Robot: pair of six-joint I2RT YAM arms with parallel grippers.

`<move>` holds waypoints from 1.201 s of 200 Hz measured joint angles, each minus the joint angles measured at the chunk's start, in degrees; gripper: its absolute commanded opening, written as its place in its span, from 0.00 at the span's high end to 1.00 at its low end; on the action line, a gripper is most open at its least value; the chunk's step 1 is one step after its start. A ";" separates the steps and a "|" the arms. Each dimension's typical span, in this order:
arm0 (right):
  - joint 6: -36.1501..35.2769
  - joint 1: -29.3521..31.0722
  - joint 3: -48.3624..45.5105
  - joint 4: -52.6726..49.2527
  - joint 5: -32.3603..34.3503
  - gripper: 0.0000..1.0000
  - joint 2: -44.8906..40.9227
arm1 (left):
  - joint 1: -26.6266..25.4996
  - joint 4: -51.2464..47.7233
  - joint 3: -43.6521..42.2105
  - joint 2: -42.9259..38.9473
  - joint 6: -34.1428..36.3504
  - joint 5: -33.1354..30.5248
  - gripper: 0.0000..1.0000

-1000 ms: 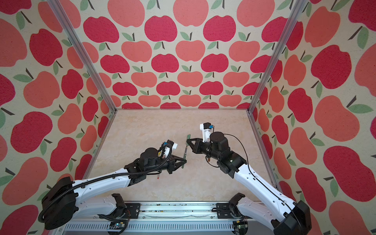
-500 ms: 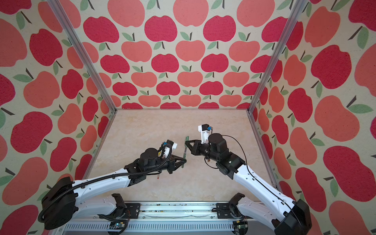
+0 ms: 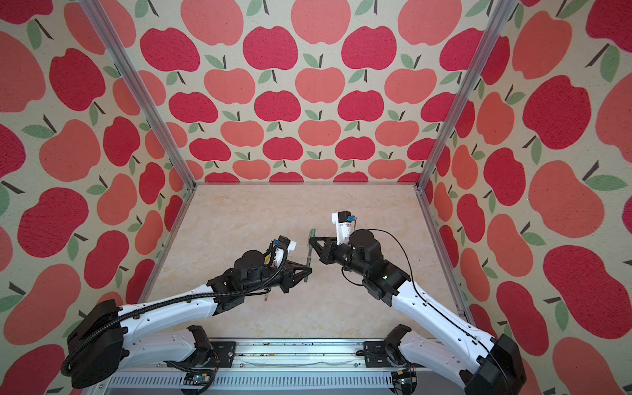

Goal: Insert the pens into the pen caps
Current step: 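Lower the green cap down onto the pen tip with the right gripper, then push the green cap further down the pen with the right gripper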

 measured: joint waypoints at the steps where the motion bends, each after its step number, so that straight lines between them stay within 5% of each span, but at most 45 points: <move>1: -0.07 0.00 -0.09 0.13 -0.02 0.88 -0.02 | 0.00 -0.02 0.00 -0.04 0.00 0.00 1.00; 240: -1.95 1.16 -7.39 13.42 -5.46 0.90 0.63 | 0.61 0.48 -2.25 -4.42 3.69 -2.84 1.00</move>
